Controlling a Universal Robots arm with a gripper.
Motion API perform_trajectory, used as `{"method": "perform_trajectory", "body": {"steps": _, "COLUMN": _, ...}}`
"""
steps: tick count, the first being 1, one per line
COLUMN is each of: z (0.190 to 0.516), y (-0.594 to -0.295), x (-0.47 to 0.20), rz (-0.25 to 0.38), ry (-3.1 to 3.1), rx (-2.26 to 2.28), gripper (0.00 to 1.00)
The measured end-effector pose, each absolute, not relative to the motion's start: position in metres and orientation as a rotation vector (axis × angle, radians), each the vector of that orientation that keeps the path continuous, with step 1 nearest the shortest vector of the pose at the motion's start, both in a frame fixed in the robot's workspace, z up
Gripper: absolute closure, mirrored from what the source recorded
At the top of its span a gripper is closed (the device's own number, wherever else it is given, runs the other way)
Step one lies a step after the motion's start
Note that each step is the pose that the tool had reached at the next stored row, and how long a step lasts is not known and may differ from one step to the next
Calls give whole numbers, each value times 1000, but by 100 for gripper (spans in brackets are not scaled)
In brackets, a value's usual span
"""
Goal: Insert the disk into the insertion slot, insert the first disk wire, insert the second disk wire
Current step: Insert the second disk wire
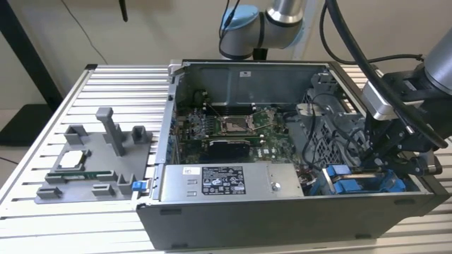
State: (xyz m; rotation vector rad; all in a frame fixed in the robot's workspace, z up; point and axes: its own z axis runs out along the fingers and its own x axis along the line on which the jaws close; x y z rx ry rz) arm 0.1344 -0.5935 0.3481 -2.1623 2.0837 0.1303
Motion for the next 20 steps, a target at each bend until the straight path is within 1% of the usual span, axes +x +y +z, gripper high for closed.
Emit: {"method": "perform_trajectory", "body": {"steps": 20, "z": 343, "y": -592, "x": 134, "rz": 130, "ry": 2084, "rx": -2162, "gripper": 100}}
